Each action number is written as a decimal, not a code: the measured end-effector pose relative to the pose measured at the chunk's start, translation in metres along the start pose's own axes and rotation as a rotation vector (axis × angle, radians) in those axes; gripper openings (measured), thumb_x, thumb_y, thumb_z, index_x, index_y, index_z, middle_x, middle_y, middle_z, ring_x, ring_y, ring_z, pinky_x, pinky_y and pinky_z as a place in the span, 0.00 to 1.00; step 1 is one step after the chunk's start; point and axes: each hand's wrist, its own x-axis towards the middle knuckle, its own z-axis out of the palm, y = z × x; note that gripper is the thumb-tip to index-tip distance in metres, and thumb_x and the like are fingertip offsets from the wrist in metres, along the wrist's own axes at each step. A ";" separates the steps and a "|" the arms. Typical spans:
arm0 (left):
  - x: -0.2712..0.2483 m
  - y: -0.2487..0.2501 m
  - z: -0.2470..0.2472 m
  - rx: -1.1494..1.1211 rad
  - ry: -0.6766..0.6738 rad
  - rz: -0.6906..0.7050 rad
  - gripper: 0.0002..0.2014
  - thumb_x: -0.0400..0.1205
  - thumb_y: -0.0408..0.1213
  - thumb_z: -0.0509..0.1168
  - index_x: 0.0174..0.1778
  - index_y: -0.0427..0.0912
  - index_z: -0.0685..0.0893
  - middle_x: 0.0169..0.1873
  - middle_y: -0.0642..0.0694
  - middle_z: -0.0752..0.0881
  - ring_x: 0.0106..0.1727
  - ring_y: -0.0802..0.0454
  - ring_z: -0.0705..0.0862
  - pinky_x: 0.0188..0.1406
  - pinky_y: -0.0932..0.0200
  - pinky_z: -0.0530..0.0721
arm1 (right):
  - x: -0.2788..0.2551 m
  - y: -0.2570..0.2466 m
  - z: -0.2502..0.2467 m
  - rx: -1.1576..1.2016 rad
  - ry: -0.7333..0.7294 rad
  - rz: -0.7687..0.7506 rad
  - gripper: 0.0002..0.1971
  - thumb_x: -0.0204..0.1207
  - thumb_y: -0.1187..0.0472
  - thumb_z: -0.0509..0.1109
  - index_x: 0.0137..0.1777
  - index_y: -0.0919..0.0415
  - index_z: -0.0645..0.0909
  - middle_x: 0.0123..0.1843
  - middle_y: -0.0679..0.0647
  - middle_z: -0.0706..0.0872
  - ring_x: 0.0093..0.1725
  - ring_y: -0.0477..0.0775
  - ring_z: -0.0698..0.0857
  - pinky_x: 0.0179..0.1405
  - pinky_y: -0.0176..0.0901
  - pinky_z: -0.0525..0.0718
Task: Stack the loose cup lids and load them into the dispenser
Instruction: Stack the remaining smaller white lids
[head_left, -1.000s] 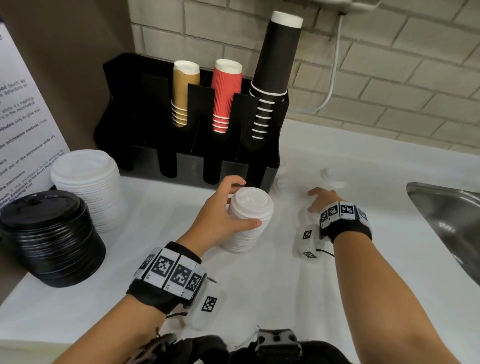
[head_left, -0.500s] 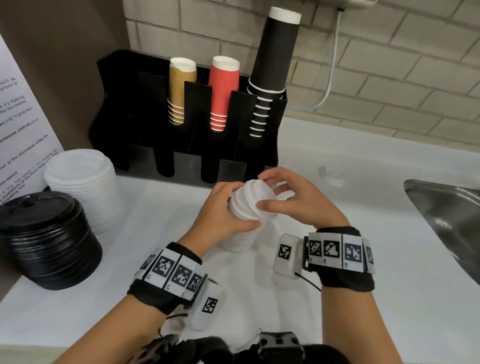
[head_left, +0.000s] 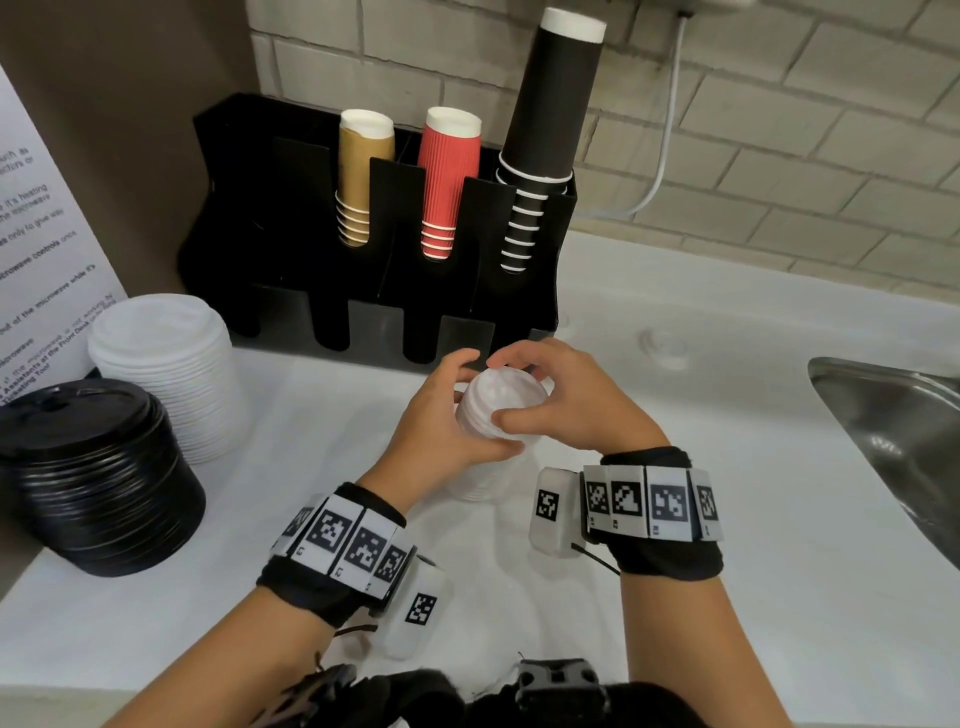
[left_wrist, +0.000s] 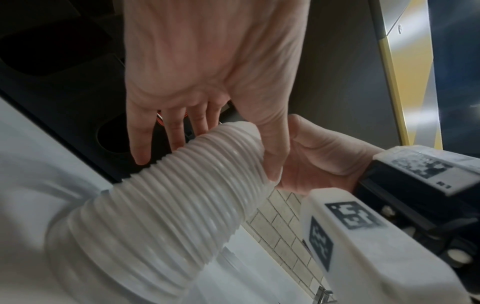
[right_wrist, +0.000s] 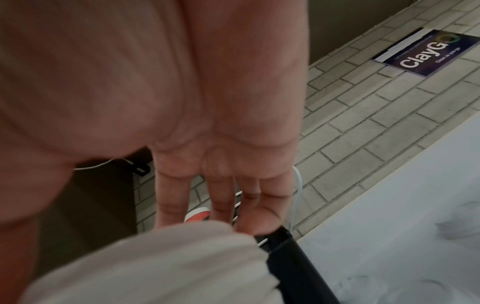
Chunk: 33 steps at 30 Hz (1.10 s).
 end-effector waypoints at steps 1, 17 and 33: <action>0.000 0.001 0.000 -0.007 -0.004 0.012 0.48 0.63 0.40 0.85 0.77 0.55 0.67 0.64 0.57 0.78 0.60 0.65 0.78 0.51 0.69 0.78 | 0.000 0.001 0.000 0.004 -0.002 -0.003 0.25 0.64 0.58 0.81 0.63 0.48 0.81 0.57 0.49 0.80 0.53 0.44 0.80 0.47 0.25 0.73; 0.001 0.006 -0.004 -0.031 -0.030 0.047 0.38 0.65 0.36 0.84 0.66 0.59 0.74 0.63 0.60 0.79 0.62 0.64 0.76 0.54 0.68 0.75 | 0.054 0.098 -0.004 -0.109 0.027 0.703 0.20 0.79 0.50 0.67 0.71 0.47 0.76 0.72 0.62 0.70 0.70 0.66 0.74 0.69 0.55 0.74; 0.002 0.002 -0.001 -0.022 -0.021 0.064 0.23 0.69 0.44 0.82 0.52 0.63 0.77 0.63 0.56 0.77 0.63 0.67 0.74 0.53 0.73 0.72 | 0.070 0.119 0.004 -0.417 -0.027 0.561 0.27 0.76 0.49 0.70 0.71 0.62 0.71 0.73 0.59 0.71 0.73 0.66 0.68 0.63 0.52 0.71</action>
